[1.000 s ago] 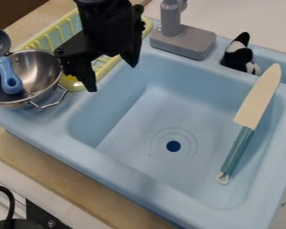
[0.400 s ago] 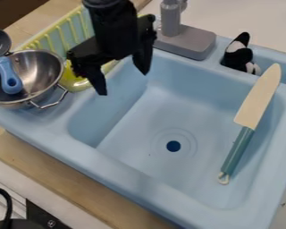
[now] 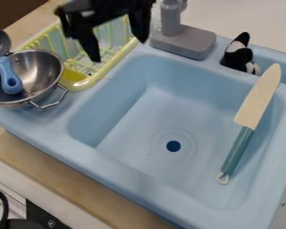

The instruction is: Move the sufuria into the sink

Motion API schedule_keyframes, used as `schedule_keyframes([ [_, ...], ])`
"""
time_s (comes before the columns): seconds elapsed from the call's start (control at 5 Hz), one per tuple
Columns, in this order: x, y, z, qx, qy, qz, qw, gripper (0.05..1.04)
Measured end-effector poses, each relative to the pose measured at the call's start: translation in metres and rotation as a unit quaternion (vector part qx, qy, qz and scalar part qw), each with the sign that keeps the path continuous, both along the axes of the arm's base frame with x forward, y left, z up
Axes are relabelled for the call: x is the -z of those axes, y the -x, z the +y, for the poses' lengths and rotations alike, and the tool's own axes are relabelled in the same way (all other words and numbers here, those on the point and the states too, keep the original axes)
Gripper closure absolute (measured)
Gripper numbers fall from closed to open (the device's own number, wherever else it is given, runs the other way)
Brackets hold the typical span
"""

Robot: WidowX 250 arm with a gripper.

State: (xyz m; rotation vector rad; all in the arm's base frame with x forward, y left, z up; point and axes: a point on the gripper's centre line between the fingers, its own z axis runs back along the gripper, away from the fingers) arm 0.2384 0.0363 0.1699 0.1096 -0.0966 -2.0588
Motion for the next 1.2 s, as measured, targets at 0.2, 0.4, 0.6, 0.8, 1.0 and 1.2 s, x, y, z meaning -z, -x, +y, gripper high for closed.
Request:
schedule_keyframes([
  [0.2, -0.005, 0.014, 0.012, -0.016, -0.029, 0.046, 0.9984, 0.084],
  [0.4, -0.007, 0.030, 0.024, -0.036, -0.054, 0.063, 0.9959, 0.084],
  [0.6, 0.003, 0.046, 0.039, -0.043, -0.057, 0.085, 0.9938, 0.084],
  [0.8, 0.018, 0.052, 0.047, -0.020, -0.032, 0.076, 0.9964, 0.084],
  [1.0, 0.024, 0.048, 0.046, 0.006, -0.042, 0.038, 0.9984, 0.084],
  [1.2, 0.028, 0.042, 0.047, 0.024, -0.041, 0.029, 0.9984, 0.084],
])
